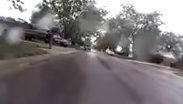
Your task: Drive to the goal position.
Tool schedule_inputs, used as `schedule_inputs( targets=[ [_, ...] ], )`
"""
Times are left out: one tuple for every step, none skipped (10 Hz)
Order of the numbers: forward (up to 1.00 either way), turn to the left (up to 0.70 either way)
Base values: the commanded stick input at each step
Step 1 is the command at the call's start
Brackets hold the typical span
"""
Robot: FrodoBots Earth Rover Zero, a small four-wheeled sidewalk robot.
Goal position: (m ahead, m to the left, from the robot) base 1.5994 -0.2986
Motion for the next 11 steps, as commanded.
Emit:
schedule_inputs(
  targets=[
    [0.5,-0.01],
    [0.5,-0.01],
    [0.5,-0.01],
    [0.5,-0.01],
    [0.5,-0.01],
    [0.5,-0.01],
    [0.5,-0.01],
    [0.5,-0.01],
    [0.5,-0.01],
    [0.5,-0.01],
    [0.5,-0.01]
  ],
)
